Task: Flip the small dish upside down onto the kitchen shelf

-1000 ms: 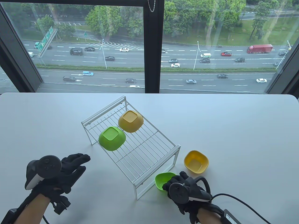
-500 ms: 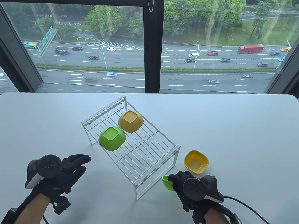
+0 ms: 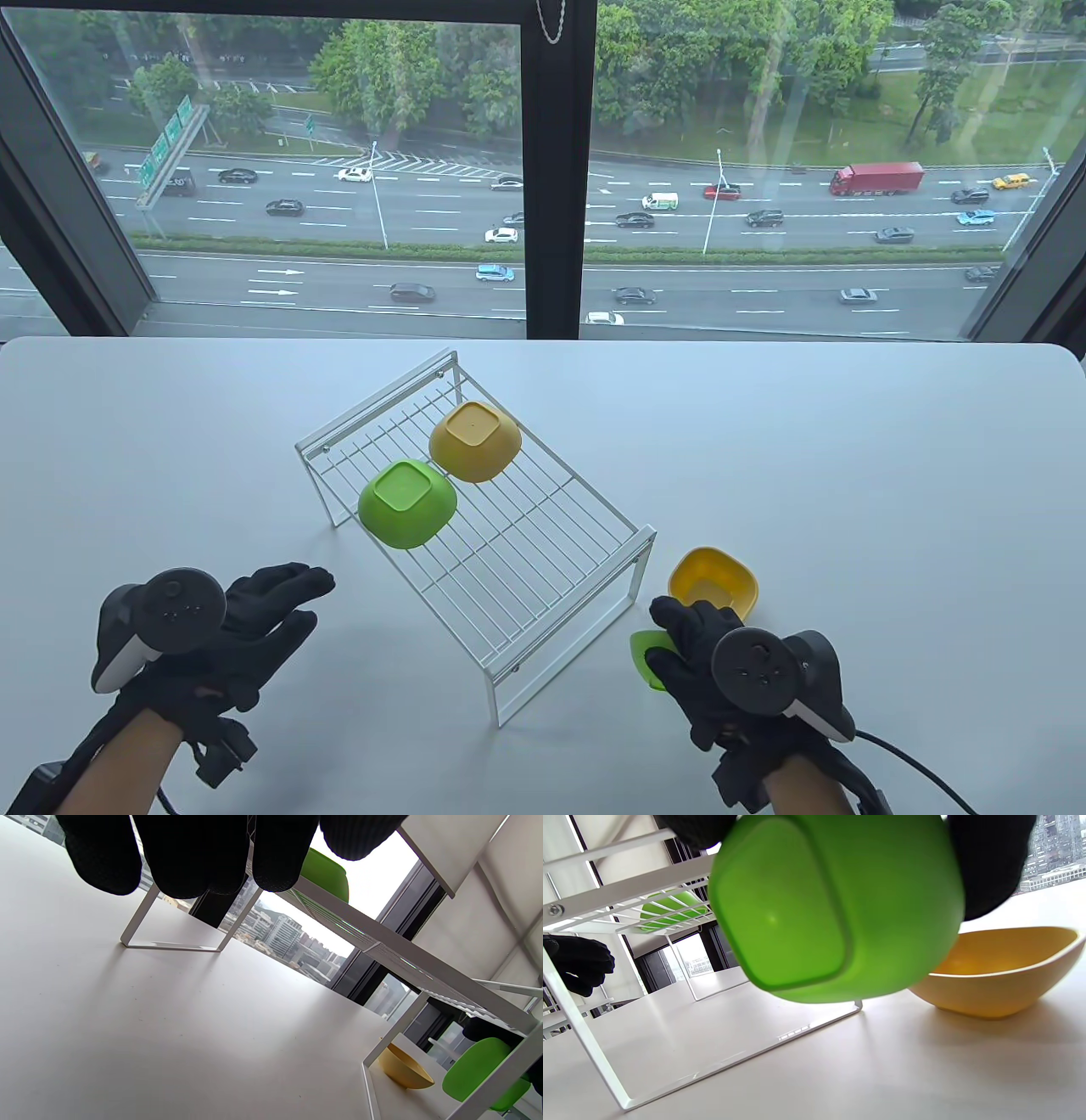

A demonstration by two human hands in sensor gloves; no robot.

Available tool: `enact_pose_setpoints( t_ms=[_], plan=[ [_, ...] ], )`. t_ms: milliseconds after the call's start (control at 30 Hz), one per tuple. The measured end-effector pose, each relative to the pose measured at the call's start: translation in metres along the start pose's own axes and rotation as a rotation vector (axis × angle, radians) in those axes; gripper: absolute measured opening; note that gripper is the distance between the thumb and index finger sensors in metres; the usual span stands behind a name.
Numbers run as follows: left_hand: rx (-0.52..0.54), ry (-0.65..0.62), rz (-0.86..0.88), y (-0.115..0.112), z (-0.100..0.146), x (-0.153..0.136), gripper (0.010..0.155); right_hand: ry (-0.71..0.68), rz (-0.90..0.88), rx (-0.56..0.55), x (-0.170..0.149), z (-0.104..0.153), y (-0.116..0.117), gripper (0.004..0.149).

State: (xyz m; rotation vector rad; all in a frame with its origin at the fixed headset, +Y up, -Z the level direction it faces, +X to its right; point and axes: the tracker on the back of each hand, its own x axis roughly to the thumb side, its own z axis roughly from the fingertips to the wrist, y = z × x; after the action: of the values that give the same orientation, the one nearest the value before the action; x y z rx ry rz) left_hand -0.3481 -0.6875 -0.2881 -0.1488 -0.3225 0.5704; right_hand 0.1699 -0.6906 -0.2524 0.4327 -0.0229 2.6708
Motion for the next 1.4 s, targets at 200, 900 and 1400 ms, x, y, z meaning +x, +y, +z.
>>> enact_pose_setpoints(
  t_ms=[200,900,1400],
  plan=[
    [-0.021,0.009,-0.005,-0.004,-0.001,-0.002,0.065,0.014,-0.037,0.048,-0.007,0.001,-0.003,0.088],
    [0.008,0.082,-0.007,-0.006,-0.003,-0.017,0.064,-0.054,-0.243,-0.182,-0.005,0.009,-0.042,0.079],
    [0.024,0.055,0.014,-0.002,0.0,-0.014,0.064,-0.084,-0.292,-0.106,0.04,-0.016,-0.059,0.077]
  ],
)
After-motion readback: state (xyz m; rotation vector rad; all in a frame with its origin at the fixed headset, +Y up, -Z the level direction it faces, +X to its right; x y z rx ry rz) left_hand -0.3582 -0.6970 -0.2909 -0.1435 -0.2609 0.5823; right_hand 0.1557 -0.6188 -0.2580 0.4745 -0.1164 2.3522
